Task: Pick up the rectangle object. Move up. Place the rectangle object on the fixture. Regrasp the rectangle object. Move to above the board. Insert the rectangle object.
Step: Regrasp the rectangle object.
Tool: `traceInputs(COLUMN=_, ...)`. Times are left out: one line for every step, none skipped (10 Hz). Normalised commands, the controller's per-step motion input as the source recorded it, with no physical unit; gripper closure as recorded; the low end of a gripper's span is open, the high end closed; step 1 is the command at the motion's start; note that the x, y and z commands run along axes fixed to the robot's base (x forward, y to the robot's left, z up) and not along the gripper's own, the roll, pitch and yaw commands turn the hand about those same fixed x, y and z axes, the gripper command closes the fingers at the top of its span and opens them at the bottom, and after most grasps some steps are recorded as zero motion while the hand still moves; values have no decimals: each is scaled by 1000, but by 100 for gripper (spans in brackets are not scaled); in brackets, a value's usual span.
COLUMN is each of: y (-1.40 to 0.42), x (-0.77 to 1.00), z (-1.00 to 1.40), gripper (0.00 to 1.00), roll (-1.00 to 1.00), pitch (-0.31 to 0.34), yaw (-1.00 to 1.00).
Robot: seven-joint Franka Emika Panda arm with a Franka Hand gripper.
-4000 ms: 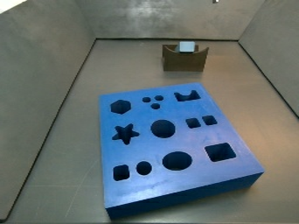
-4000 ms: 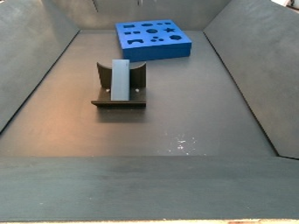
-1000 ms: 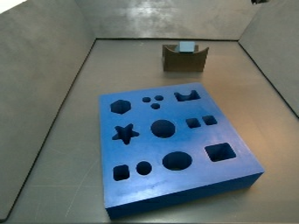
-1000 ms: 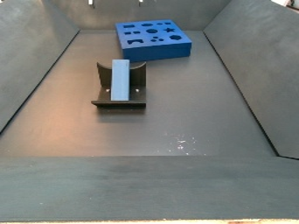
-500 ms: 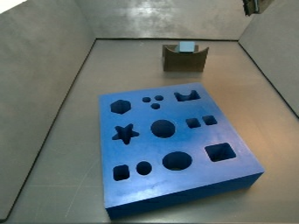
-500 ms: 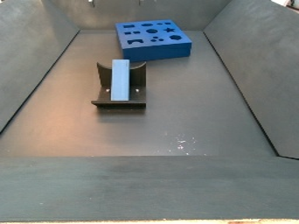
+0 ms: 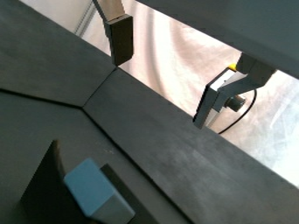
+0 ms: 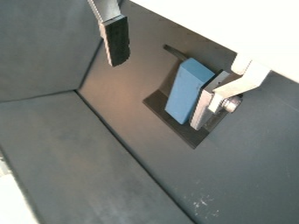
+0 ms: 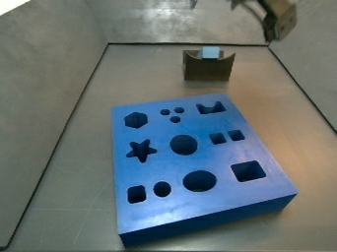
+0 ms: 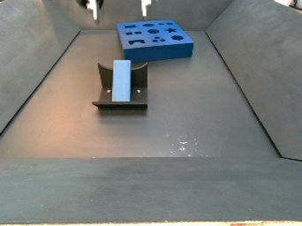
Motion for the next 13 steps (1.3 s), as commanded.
traceInputs(y=60, x=62, z=-1000, gripper=0, roll=139, pitch=-28, yaw=173)
traceInputs(y=53, x=75, z=-1000, gripper=0, roll=106, pitch=-110, yaw=143)
traceInputs(y=50, x=81, z=-1000, gripper=0, roll=96, pitch=-139, yaw=127)
traceInputs(y=46, x=90, z=-1000, gripper=0, roll=91, pitch=-172, yaw=88)
traceInputs(y=42, x=98, z=-1000, gripper=0, roll=104, pitch=-180, yaw=56)
traceInputs(y=36, x=111, z=-1000, gripper=0, roll=108, pitch=-171, yaw=19)
traceInputs(y=27, x=106, z=-904, gripper=0, roll=114, pitch=-156, yaw=-11)
traceInputs(y=19, x=84, z=-709, gripper=0, roll=110, pitch=-126, yaw=-35)
traceInputs(y=15, x=78, z=-613, gripper=0, roll=107, pitch=-113, yaw=-40)
traceInputs(y=11, x=70, z=-377, gripper=0, roll=93, pitch=-78, yaw=-46)
traceInputs(y=9, x=70, z=-283, gripper=0, roll=91, pitch=-58, yaw=-47)
traceInputs(y=0, x=19, z=-188, gripper=0, roll=71, pitch=-20, yaw=-39)
traceInputs(y=-2, x=11, z=-182, gripper=0, roll=69, pitch=-21, yaw=-36)
